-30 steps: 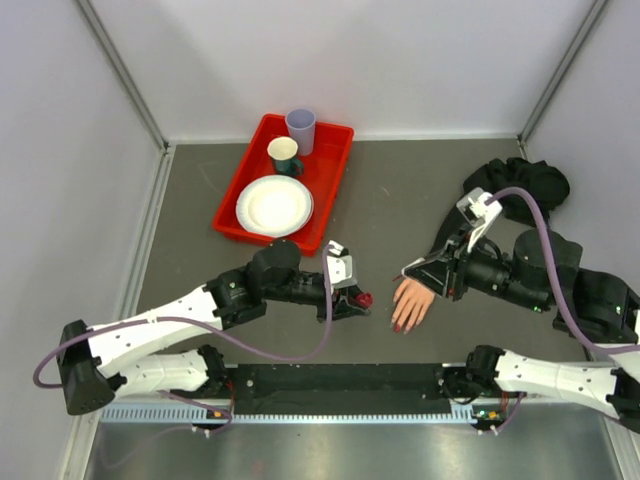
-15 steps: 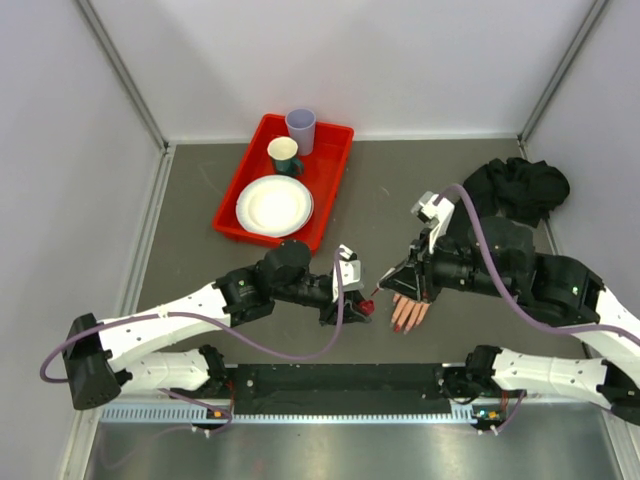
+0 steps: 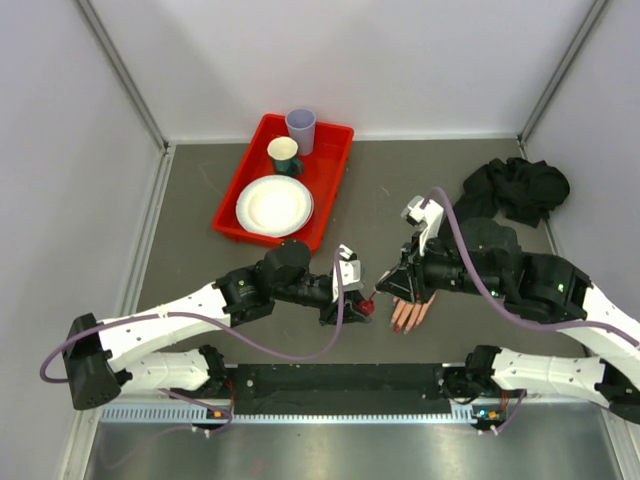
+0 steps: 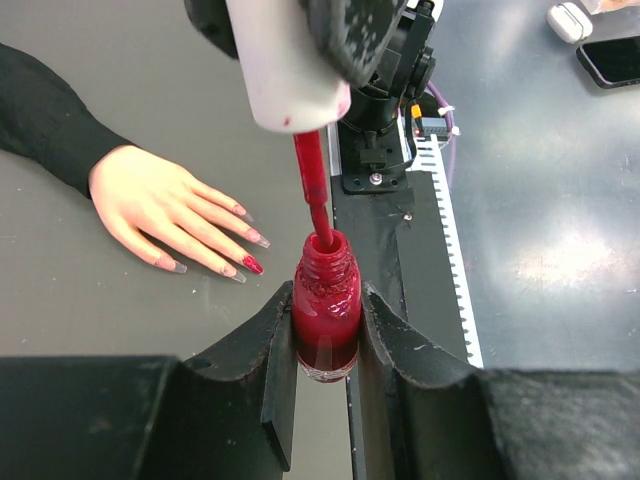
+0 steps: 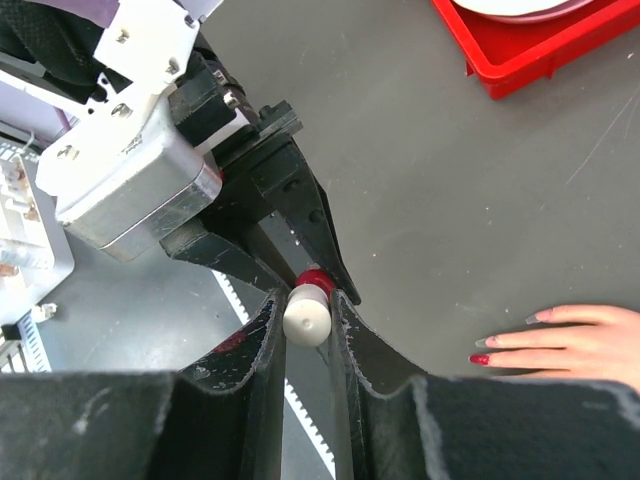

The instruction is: Paint the nails

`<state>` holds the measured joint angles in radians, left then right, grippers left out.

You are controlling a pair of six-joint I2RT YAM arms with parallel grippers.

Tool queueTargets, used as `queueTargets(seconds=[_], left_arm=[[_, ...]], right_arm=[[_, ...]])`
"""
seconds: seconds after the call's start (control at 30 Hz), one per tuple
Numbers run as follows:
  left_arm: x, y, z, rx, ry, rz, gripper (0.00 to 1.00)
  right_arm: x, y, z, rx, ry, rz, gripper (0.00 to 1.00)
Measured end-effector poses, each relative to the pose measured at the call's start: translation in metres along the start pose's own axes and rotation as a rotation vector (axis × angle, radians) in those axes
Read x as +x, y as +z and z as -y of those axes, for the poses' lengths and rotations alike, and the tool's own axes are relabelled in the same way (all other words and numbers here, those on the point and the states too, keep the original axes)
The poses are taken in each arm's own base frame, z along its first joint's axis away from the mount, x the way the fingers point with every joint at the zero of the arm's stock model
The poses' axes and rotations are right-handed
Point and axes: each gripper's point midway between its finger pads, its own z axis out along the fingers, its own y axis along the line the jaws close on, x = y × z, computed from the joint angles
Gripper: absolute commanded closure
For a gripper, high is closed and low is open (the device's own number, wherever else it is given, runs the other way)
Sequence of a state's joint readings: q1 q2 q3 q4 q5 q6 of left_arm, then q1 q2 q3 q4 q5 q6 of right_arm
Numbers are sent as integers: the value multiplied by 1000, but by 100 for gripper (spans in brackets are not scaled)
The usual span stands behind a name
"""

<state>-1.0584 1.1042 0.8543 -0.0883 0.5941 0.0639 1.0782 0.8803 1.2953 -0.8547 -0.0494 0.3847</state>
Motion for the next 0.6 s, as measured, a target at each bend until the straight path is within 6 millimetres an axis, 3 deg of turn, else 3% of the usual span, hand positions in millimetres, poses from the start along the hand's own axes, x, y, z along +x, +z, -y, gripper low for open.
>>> queueTargets(seconds=[0.6], left_arm=[[0, 0, -2, -11, 0, 0, 100]], right_arm=[[4, 2, 2, 7, 1, -12, 100]])
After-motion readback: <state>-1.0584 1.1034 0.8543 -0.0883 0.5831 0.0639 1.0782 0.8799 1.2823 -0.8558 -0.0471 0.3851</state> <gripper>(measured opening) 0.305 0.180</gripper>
